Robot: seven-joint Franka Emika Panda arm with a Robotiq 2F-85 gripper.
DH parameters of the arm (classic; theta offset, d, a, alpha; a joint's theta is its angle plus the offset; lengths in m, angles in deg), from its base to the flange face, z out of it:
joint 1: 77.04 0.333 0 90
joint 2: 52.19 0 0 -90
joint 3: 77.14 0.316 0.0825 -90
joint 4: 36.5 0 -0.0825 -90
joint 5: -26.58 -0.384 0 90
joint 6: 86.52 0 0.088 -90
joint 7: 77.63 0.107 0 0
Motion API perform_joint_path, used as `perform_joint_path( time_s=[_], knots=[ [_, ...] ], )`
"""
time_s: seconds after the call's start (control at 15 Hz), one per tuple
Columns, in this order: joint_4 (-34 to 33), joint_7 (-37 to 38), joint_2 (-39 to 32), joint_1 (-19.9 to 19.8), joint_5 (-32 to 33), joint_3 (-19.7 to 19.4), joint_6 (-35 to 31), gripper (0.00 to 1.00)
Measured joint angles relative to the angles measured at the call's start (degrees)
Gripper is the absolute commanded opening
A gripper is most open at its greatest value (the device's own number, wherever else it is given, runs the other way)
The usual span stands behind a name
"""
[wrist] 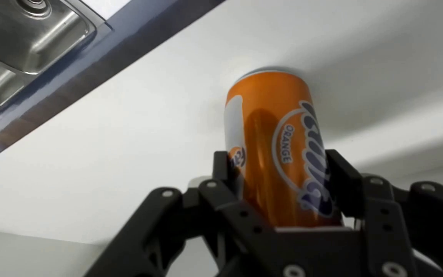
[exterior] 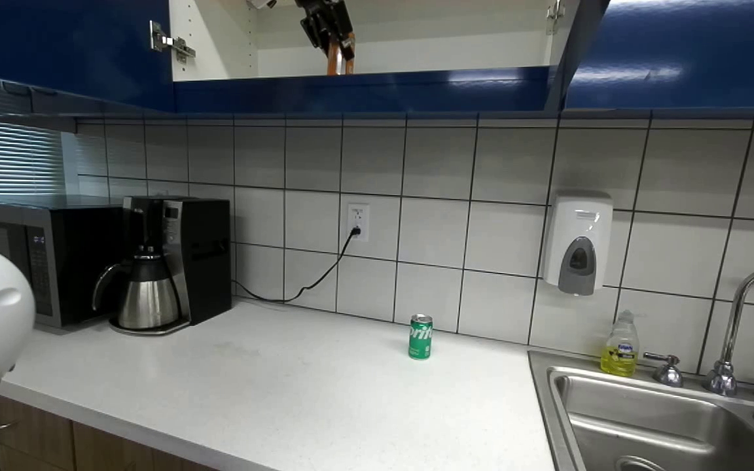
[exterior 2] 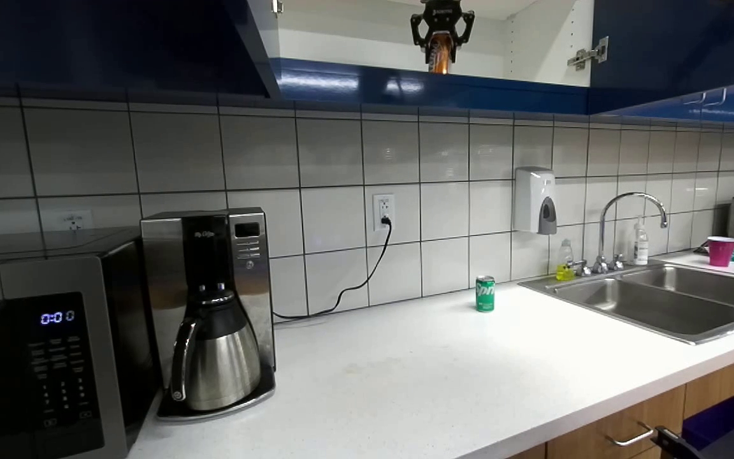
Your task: Remove the can from the cupboard
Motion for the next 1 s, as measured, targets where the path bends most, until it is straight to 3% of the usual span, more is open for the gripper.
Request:
perform_joint_path(
  time_s=[0.4,1.0],
  knots=[
    [1.6,1.9,1.5,3.2,0.8,0.1,0.1,0.38],
    [1.6,3.2,3.6,5.1,2.7,0.1,0.4,0.38]
  ],
)
